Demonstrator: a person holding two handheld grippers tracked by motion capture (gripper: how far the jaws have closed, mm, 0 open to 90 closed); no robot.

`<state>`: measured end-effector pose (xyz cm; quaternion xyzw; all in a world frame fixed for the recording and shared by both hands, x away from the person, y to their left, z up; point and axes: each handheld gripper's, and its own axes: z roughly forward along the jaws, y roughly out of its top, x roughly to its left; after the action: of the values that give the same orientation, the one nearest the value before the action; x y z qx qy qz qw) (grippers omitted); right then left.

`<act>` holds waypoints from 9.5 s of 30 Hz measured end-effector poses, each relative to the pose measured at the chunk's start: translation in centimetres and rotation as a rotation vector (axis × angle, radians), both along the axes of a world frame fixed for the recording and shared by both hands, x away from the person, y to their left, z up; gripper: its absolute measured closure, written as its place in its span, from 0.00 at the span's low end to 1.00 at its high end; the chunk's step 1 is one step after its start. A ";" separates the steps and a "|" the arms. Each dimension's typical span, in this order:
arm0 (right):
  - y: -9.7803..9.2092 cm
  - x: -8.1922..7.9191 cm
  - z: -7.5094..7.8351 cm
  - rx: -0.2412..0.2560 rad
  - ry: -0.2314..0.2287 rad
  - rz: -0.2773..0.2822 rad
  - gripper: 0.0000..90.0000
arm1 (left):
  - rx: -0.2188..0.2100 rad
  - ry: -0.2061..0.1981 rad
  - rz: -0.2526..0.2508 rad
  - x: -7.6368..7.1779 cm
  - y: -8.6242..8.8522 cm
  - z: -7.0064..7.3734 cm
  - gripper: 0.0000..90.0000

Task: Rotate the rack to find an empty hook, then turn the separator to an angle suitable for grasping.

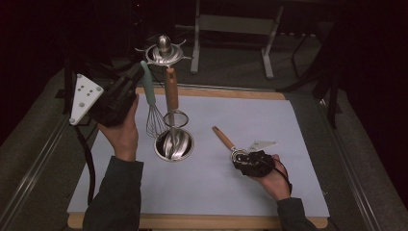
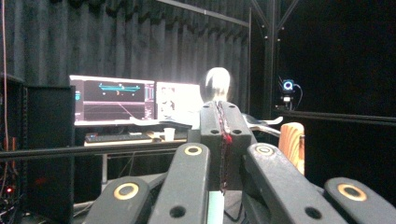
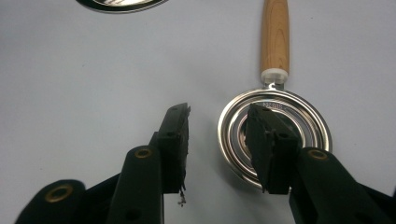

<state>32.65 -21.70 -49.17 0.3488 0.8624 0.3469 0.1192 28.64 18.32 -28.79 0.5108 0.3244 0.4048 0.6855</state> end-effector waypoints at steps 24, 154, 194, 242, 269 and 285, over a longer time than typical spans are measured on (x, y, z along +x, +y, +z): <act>0.1 0.0 -0.2 -0.003 0.009 0.000 0.66 | 0.008 0.039 0.057 1.4 1.1 0.5 1.00; -0.8 0.1 -0.3 0.005 0.014 -0.028 0.66 | 0.143 0.535 0.057 2.9 5.5 -18.8 0.82; -0.6 0.3 0.4 -0.003 -0.008 -0.031 0.66 | 0.230 0.760 0.056 2.2 5.2 -25.1 0.78; 3.5 10.5 -0.4 -0.103 0.270 -0.088 0.78 | 0.312 0.776 0.067 2.4 4.4 -25.2 0.76; 5.5 12.3 -0.8 -0.207 0.443 -0.077 0.78 | 0.324 0.783 0.065 2.5 4.3 -25.2 0.76; 5.4 11.9 -0.6 -0.196 0.419 -0.082 0.79 | 0.326 0.784 0.063 2.5 4.2 -25.2 0.77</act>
<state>44.60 -16.27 -49.75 0.4346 0.8831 0.1762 -0.0150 31.18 22.55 -54.00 0.7175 0.5079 0.2468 0.4078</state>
